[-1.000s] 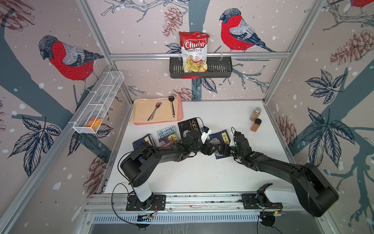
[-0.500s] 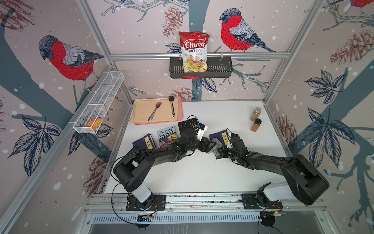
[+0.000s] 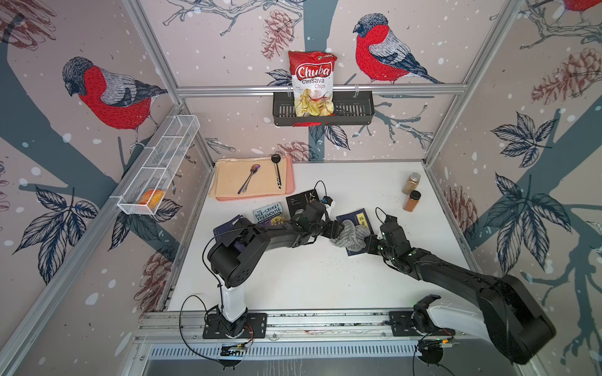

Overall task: Wipe the cover of the book
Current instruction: Adjust the cleaning item on the book.

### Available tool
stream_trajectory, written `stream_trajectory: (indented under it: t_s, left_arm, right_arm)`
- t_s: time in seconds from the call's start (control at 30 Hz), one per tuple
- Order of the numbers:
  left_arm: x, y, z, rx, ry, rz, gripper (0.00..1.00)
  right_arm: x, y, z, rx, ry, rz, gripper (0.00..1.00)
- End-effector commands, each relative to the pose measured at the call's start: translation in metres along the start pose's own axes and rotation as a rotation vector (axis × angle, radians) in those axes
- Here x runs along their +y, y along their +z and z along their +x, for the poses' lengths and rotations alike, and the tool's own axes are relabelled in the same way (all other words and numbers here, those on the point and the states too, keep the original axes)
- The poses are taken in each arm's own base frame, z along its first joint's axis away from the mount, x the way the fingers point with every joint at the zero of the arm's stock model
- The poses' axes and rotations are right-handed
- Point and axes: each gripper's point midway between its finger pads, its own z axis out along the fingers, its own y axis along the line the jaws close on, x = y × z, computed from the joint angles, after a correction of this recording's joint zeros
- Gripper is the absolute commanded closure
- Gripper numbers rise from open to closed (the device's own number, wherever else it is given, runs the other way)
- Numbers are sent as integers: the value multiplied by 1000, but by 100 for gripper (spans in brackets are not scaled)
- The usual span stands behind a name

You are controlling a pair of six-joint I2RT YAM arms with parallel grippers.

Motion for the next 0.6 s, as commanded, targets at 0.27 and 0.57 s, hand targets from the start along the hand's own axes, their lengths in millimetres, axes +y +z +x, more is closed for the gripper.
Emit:
stream_trajectory:
  t_s: [0.27, 0.57]
  left_arm:
    - [39, 2, -7, 18, 38, -245, 35]
    - [18, 27, 18, 179, 110, -121, 39]
  right_arm:
    - [-8, 0, 3, 3, -5, 27, 100]
    - [-9, 0, 3, 1, -1, 27, 100]
